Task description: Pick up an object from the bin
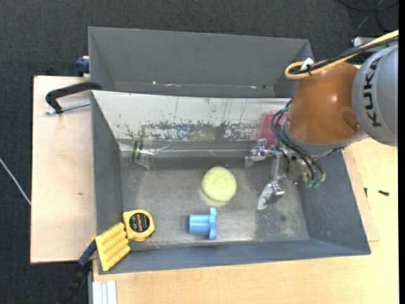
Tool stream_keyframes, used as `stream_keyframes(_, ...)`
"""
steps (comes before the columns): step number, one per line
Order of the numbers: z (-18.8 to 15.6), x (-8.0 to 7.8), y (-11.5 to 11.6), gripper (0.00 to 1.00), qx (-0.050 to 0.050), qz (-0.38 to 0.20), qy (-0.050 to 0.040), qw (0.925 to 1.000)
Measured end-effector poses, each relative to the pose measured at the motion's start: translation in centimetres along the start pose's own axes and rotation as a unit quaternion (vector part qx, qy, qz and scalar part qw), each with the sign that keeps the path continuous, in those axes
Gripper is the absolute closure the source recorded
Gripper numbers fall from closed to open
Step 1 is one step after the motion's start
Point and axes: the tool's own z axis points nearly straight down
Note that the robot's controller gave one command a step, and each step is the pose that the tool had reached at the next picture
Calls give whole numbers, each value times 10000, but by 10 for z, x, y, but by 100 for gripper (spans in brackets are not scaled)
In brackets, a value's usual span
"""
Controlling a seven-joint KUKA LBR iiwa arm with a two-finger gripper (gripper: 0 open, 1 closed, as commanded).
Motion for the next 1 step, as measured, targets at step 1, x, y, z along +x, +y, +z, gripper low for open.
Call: stream_keyframes(1, 6, -59, 49, 0, -21, -802, 2, 9968)
